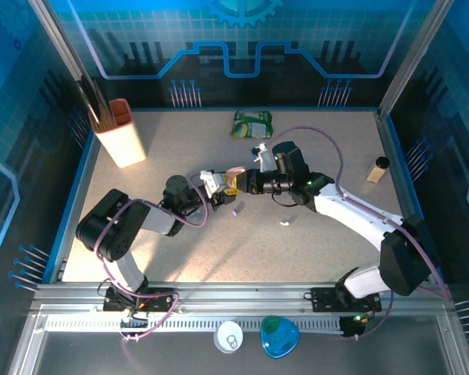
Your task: Insert wireless bluetooth earbuds into charging case
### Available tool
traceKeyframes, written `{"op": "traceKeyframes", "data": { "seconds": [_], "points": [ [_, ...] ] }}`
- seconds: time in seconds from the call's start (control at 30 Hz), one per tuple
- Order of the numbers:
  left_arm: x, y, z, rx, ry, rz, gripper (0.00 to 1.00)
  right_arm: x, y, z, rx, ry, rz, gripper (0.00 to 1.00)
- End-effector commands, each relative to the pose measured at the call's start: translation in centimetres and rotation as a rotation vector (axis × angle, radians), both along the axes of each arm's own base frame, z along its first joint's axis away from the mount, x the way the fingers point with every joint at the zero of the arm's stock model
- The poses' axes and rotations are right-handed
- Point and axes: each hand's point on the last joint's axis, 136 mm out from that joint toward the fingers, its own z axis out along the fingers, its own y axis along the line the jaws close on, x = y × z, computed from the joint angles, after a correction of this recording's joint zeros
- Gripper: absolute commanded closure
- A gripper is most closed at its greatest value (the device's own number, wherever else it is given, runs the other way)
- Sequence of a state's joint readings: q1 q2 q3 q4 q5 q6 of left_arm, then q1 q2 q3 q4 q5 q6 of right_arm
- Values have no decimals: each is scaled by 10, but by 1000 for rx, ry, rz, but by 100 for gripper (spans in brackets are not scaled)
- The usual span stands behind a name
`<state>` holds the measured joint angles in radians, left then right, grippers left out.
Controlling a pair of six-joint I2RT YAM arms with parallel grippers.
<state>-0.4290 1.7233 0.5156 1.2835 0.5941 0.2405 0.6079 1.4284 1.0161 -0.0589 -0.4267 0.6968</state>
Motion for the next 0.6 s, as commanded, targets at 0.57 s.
{"op": "traceKeyframes", "data": {
  "seconds": [0.57],
  "points": [
    [-2, -10, 12, -3, -70, -18, 80, 10, 0, -23, -64, 49, -43, 76]
  ]
}}
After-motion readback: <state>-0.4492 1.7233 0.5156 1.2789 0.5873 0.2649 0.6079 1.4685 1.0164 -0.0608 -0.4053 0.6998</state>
